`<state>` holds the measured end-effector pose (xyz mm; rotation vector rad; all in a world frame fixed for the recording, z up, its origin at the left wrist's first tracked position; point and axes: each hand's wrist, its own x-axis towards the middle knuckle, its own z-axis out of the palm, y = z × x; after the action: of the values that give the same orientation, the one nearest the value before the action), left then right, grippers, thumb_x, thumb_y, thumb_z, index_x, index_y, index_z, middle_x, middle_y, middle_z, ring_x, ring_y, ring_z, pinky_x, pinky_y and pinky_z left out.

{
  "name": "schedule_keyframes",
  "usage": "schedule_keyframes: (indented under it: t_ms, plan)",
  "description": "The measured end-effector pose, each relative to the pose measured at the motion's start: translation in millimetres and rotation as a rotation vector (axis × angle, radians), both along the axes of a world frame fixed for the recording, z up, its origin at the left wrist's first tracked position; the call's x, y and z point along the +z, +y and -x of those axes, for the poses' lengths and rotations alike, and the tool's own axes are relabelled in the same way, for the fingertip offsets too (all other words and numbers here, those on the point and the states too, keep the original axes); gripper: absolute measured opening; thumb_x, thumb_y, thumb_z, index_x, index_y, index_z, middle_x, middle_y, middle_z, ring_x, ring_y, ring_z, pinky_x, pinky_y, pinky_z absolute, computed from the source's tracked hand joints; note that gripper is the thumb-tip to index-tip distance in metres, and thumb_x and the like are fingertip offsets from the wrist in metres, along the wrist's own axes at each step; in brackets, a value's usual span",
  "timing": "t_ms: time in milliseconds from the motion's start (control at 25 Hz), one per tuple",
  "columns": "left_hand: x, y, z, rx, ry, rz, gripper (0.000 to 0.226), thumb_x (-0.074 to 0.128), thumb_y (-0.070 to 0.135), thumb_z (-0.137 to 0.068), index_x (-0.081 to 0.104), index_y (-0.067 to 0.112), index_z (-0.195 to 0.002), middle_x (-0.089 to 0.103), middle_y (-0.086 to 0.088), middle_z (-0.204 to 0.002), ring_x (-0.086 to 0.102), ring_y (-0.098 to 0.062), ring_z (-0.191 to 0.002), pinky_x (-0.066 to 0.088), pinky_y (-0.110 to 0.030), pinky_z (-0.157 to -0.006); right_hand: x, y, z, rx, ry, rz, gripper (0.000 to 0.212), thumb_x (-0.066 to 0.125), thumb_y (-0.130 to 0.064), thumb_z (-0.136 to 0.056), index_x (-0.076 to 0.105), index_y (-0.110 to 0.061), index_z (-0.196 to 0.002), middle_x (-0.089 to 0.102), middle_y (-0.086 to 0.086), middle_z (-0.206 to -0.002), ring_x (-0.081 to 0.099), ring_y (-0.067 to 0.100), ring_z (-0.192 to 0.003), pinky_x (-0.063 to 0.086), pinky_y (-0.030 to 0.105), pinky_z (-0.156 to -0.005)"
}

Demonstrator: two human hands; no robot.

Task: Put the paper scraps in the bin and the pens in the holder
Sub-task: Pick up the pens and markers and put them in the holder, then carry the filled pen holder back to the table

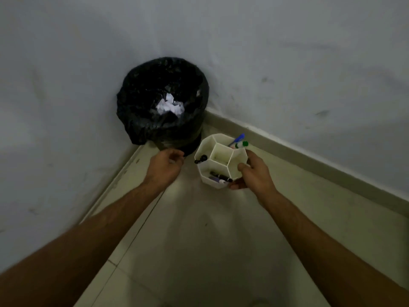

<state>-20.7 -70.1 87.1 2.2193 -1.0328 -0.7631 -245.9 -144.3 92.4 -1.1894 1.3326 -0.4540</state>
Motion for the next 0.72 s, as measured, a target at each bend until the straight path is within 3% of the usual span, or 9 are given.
schedule_keyframes:
  t_ms: [160, 360, 520, 720]
  plan:
    - [119, 11, 17, -0.013, 0.070, -0.067, 0.024, 0.059, 0.015, -0.089, 0.069, 0.017, -0.111, 0.068, 0.002, -0.099, 0.060, -0.012, -0.084, 0.041, -0.020, -0.076, 129, 27, 14, -0.157, -0.034, -0.097, 0.051, 0.042, 0.002, -0.090, 0.050, -0.024, -0.133, 0.061, 0.002, -0.107, 0.072, 0.040, -0.067, 0.062, 0.046, -0.060]
    - [316, 23, 35, -0.004, 0.178, -0.068, 0.022, 0.063, 0.019, -0.087, 0.067, 0.017, -0.108, 0.068, 0.001, -0.090, 0.067, -0.021, -0.089, 0.051, -0.030, -0.080, 330, 58, 43, -0.313, -0.088, -0.162, 0.046, 0.043, 0.005, -0.090, 0.053, -0.016, -0.130, 0.066, 0.019, -0.110, 0.070, 0.046, -0.081, 0.061, 0.044, -0.057]
    - [469, 41, 70, -0.100, 0.137, 0.014, 0.027, 0.061, 0.017, -0.088, 0.066, 0.015, -0.114, 0.070, -0.002, -0.098, 0.065, -0.017, -0.087, 0.049, -0.026, -0.079, 487, 95, 80, -0.463, -0.150, -0.134, 0.044, 0.042, 0.003, -0.093, 0.051, -0.016, -0.131, 0.063, 0.015, -0.120, 0.072, 0.044, -0.076, 0.061, 0.042, -0.059]
    - [599, 55, 142, -0.220, 0.235, 0.136, 0.027, 0.066, 0.026, -0.085, 0.065, 0.021, -0.112, 0.068, 0.000, -0.101, 0.063, -0.005, -0.074, 0.054, -0.027, -0.074, 627, 147, 144, -0.651, -0.227, -0.025, 0.044, 0.045, 0.003, -0.092, 0.053, -0.019, -0.130, 0.067, 0.013, -0.116, 0.072, 0.045, -0.077, 0.063, 0.046, -0.063]
